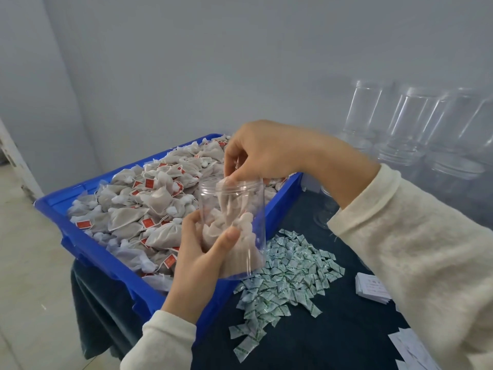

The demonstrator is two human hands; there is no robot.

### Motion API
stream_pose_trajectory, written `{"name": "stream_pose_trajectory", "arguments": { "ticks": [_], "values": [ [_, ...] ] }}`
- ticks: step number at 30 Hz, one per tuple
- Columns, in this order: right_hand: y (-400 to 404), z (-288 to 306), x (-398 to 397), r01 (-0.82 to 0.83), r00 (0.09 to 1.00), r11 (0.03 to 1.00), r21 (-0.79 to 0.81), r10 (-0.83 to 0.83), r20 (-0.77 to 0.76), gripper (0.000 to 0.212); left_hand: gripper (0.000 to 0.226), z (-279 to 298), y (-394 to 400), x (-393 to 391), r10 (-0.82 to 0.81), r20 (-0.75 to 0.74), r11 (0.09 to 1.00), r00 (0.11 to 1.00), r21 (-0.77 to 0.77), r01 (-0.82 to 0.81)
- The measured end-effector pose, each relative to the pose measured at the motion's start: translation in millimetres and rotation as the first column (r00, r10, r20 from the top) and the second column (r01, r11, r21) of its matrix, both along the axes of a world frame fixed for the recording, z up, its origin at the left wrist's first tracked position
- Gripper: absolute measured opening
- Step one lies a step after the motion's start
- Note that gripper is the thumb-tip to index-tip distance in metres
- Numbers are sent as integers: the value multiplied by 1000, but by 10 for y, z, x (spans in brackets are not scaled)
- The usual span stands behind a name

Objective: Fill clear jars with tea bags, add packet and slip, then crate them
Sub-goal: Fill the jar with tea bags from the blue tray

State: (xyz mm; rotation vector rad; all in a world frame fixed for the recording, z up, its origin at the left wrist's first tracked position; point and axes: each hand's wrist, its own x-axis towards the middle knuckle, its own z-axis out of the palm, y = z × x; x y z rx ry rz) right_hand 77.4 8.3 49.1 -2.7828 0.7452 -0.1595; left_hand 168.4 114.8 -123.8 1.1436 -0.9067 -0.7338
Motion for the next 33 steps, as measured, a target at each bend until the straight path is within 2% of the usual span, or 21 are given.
{"name": "stream_pose_trajectory", "arguments": {
  "ticks": [7,11,13,16,19,23,25,28,30,33],
  "values": [
    [13,68,9,-79,995,996,51,82,-61,9,45,25,33,13,-84,-29,996,996,-31,84],
    [-14,115,-9,-105,968,992,68,118,-223,16,68,33,29,-1,-84,-8,995,996,-57,83],
    [-20,130,-5,-134,913,989,55,145,-382,20,71,26,19,-8,-72,15,996,997,-52,73],
    [-13,98,43,-199,782,980,11,166,-601,12,80,4,1,-12,-60,52,998,997,-11,60],
    [-27,6,111,-278,670,960,-35,168,-723,11,85,-15,0,-22,-55,92,998,994,5,55],
    [-15,-157,180,-352,540,935,-42,166,-825,27,80,-20,5,-49,-69,135,998,988,8,68],
    [-43,-173,188,-338,569,941,-10,196,-799,23,81,-26,4,-46,-64,131,998,989,3,65],
    [-137,-104,140,-264,692,964,22,205,-692,17,82,-19,2,-23,-37,95,999,995,13,36],
    [-209,-41,76,-206,804,974,99,226,-550,18,84,-25,-3,-1,-26,47,1000,999,9,25],
    [-317,54,-31,-145,947,945,293,218,-236,22,89,-36,-15,13,4,32,1000,999,27,-4]
  ]
}}
